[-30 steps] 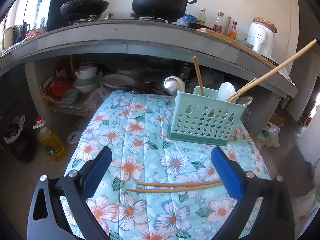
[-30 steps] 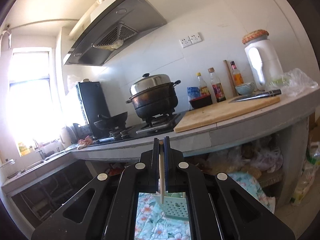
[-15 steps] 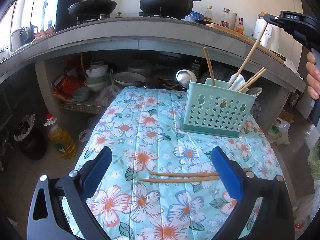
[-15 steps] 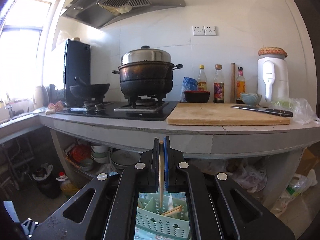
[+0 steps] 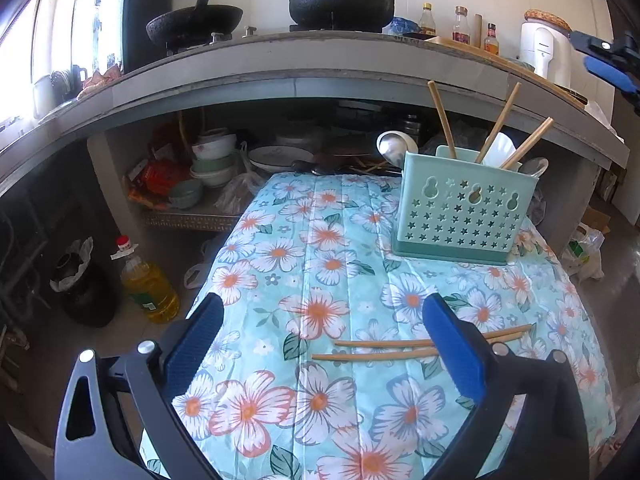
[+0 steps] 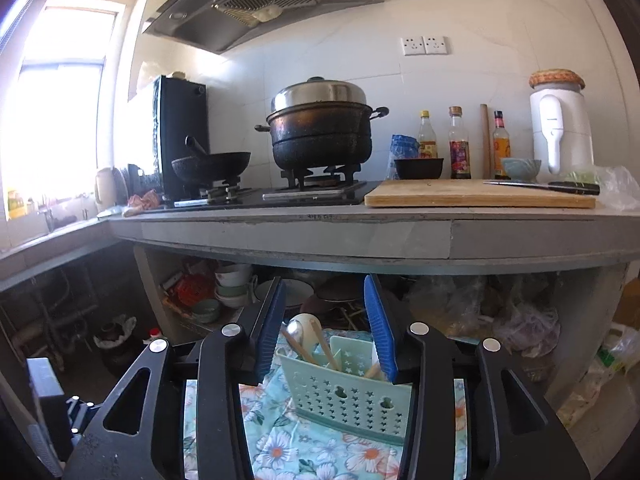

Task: Organize utensils
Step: 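Move the left tool to a chopstick on the quilt and grasp it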

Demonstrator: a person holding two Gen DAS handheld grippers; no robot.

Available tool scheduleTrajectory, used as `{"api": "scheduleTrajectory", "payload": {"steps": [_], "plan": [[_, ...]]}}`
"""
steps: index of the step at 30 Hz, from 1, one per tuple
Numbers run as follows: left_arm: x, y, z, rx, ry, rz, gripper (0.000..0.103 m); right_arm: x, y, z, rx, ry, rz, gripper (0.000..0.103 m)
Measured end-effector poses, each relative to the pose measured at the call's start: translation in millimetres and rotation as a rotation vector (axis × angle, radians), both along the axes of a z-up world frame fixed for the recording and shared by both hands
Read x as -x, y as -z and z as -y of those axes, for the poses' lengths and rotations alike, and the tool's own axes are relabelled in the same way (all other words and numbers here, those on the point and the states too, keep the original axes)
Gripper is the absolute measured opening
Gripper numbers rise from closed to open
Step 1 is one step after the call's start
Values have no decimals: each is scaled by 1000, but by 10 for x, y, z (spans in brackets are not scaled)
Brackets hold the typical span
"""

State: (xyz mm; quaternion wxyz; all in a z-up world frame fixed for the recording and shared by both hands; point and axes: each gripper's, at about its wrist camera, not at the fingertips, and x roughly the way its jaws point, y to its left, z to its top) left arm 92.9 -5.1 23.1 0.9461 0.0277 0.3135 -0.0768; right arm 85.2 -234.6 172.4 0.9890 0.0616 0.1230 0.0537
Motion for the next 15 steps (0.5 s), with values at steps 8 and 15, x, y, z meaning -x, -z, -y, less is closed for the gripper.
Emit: {"api": "scheduleTrajectory", "payload": {"steps": [8, 15], "plan": [[-50, 49, 127, -34, -3, -31, 97, 341, 577, 237, -177, 2, -259, 48], [-53, 137, 323, -127, -14, -70, 97, 265, 1525, 176, -243, 76, -654, 57]]}}
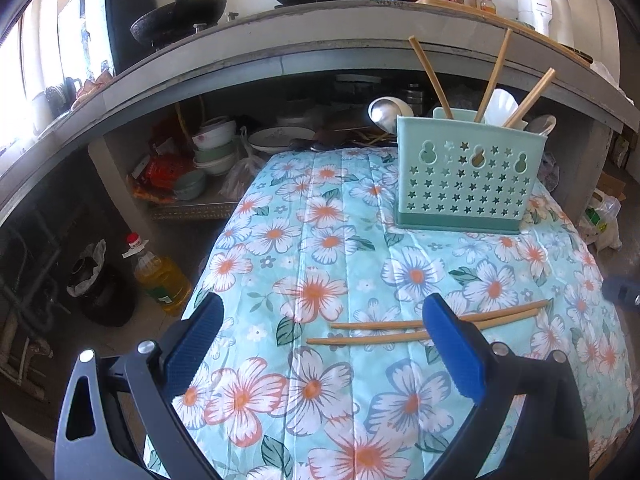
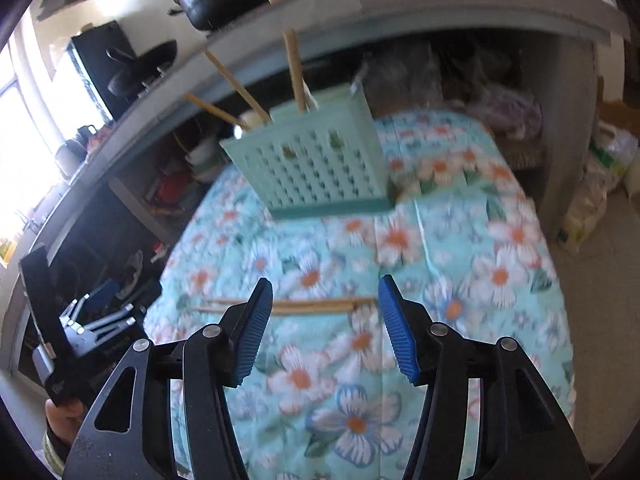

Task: Organize utensils
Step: 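Move the left tool to a chopstick on the quilt and grasp it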

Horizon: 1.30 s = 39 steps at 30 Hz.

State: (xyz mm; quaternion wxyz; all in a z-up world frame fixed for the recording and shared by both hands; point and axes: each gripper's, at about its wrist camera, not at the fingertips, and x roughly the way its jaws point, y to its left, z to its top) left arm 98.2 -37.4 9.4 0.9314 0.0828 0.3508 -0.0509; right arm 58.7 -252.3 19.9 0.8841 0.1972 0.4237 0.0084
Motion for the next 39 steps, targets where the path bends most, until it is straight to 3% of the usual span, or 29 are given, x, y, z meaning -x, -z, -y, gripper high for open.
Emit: {"api": "scheduleTrajectory", "payload": {"steps": [3, 9, 28, 31, 36, 39], "plan": [[7, 27, 63, -19, 3, -21, 97, 26, 193, -36, 16, 1, -65, 62], [14, 55, 190, -51, -2, -36, 97, 90, 276, -6, 22, -14, -80, 68], [-151, 139, 348, -68, 5, -58, 97, -9, 408, 62, 10, -29, -119, 68], [-166, 147, 296, -11, 35, -59, 97, -33, 419, 53, 10, -25, -122, 68], [-153, 74, 110, 216, 83, -31, 97, -72, 428, 65, 15, -2, -124, 68], [-143, 37, 64, 290, 130, 1, 97, -86, 432, 94, 13, 19, -121, 68]]}}
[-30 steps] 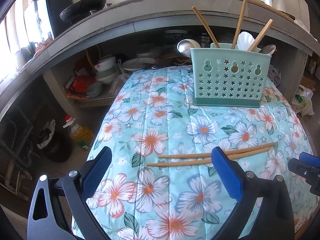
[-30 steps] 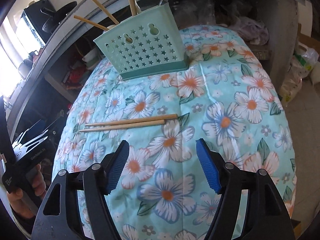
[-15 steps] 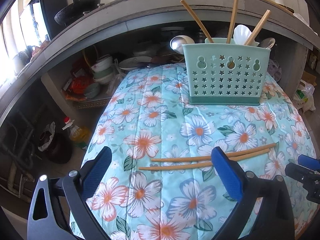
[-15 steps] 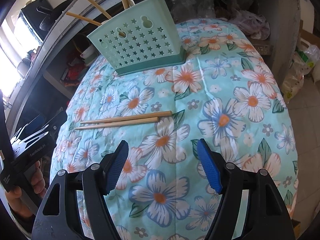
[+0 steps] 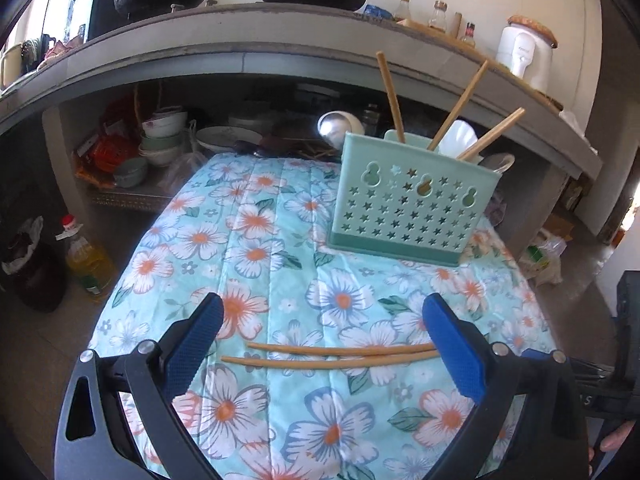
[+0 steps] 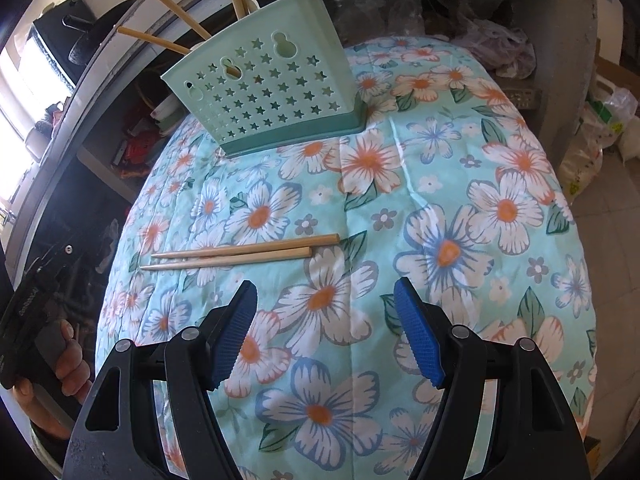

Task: Organize utensils
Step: 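Move the left tool to a chopstick on the quilt and grasp it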

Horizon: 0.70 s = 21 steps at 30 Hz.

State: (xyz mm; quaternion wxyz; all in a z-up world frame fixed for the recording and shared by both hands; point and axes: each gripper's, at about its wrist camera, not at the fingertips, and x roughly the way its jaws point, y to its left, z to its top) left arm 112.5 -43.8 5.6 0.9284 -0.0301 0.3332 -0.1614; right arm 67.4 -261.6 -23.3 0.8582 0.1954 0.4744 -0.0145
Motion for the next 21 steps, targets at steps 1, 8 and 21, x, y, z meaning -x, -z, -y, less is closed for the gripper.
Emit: {"api": "scheduleTrajectory", "payload": {"steps": [1, 8, 21], "plan": [[-6, -1, -4, 11, 15, 3, 97, -1, 4, 13, -1, 8, 1, 68], [145, 34, 266, -133, 220, 142, 97, -4, 19, 110, -28, 37, 14, 68], [547, 762, 1101, -793, 518, 368, 63, 84, 97, 319, -76, 75, 30, 66]]}}
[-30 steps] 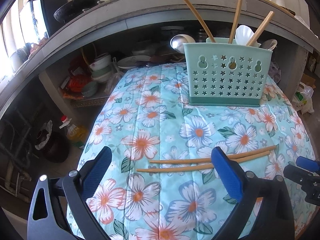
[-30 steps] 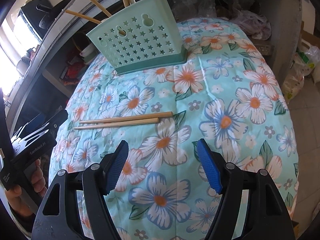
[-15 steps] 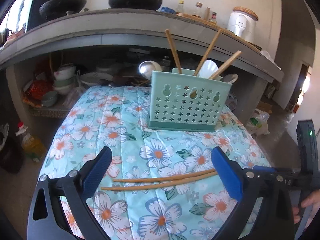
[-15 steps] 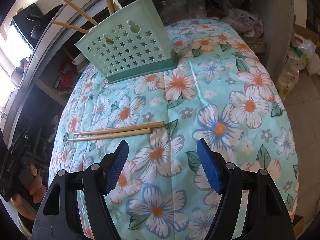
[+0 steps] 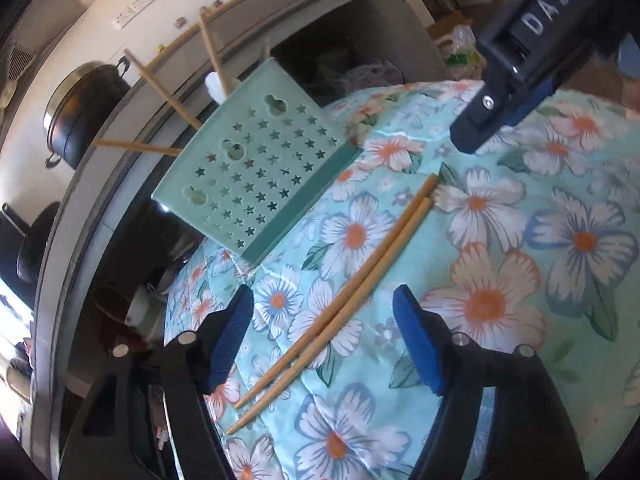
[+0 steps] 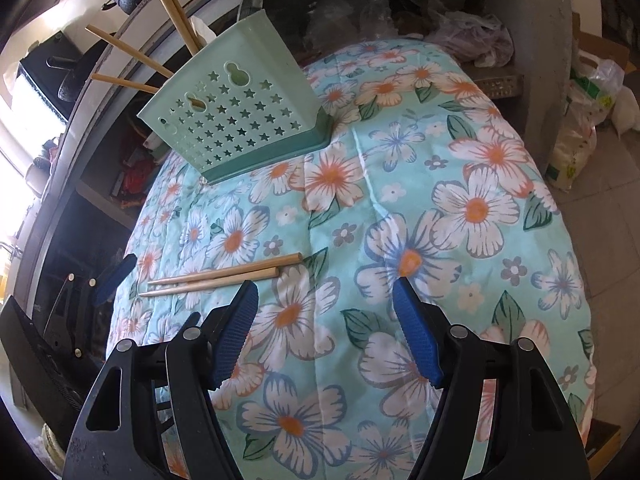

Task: Organize utensils
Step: 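Move the left tool to a chopstick on the quilt and grasp it, then lift the chopstick with the left tool while the right tool grasps the last chopstick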

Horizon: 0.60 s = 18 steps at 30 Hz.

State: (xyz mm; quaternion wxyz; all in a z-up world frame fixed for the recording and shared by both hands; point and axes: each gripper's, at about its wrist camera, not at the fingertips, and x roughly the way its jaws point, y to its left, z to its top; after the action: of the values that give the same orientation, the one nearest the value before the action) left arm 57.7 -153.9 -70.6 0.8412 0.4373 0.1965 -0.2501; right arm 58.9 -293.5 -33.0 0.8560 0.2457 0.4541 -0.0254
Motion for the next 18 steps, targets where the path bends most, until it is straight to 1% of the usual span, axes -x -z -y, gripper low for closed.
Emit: {"api": "scheduleTrajectory", "payload": {"steps": [1, 2, 6, 8, 9, 11, 13, 18], "plan": [[4, 37, 41, -27, 7, 12, 57, 4, 6, 15, -6, 2, 1, 66], [3, 69, 77, -52, 15, 19, 55, 6, 5, 26, -11, 3, 3, 66], [-6, 228, 191, -138, 53, 9, 35, 13, -16, 37, -25, -3, 17, 65], [-35, 302, 238, -168, 67, -2, 28, 11, -14, 30, -29, -10, 19, 65], [-44, 332, 252, -176, 73, -5, 23, 11, -8, 26, -31, -11, 19, 65], [-47, 371, 289, -188, 75, 12, 20, 14, 13, 23, -37, -12, 19, 65], [-18, 405, 316, -204, 81, 32, 15, 14, 43, 23, -46, -10, 13, 63], [31, 411, 328, -198, 90, 46, 12, 34, 91, 43, -79, -1, 13, 60]]}}
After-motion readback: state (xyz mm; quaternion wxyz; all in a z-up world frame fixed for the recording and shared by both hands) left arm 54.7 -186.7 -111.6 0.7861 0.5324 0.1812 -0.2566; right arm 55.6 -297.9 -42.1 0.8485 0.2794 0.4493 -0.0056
